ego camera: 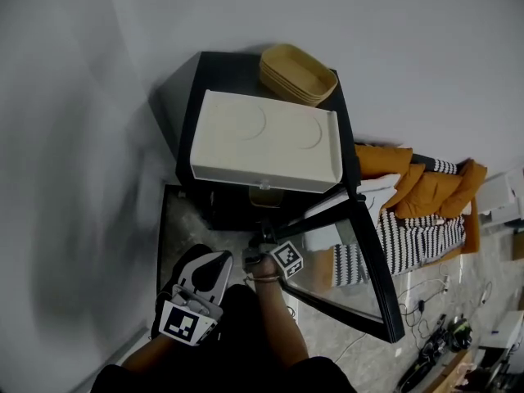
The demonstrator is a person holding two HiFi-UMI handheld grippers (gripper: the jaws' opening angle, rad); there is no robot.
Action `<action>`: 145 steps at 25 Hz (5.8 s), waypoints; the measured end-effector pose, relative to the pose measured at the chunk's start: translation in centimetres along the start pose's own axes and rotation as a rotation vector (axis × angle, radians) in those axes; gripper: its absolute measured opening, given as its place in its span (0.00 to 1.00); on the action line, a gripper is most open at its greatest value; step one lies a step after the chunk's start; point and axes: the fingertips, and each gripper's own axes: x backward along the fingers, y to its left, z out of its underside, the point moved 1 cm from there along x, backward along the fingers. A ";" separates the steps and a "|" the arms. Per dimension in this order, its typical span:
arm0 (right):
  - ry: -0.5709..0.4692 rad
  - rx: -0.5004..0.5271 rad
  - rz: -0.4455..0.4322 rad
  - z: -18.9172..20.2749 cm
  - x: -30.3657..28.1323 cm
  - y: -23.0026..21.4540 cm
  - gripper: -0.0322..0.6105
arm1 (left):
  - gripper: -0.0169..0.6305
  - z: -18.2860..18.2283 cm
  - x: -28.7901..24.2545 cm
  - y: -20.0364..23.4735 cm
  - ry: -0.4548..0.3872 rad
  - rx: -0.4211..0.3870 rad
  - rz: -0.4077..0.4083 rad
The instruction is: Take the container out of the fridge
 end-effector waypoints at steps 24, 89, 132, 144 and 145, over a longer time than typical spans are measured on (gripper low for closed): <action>-0.110 -0.225 -0.062 -0.3 -5.9 -5.9 0.36 | 0.03 4.2 -1.1 4.2 0.000 0.011 -0.008; 0.123 -0.232 0.006 1.7 25.7 7.6 0.36 | 0.03 -10.7 16.6 -18.4 -0.003 0.035 -0.259; 0.079 -0.235 -0.104 6.0 41.5 25.7 0.36 | 0.03 -10.7 25.8 -12.0 -0.017 0.096 -0.261; 0.094 -0.214 -0.153 6.0 40.7 26.7 0.35 | 0.03 -11.1 25.0 -11.8 -0.025 0.089 -0.258; 0.094 -0.214 -0.153 6.0 40.6 26.7 0.35 | 0.03 -11.1 25.0 -11.7 -0.026 0.088 -0.259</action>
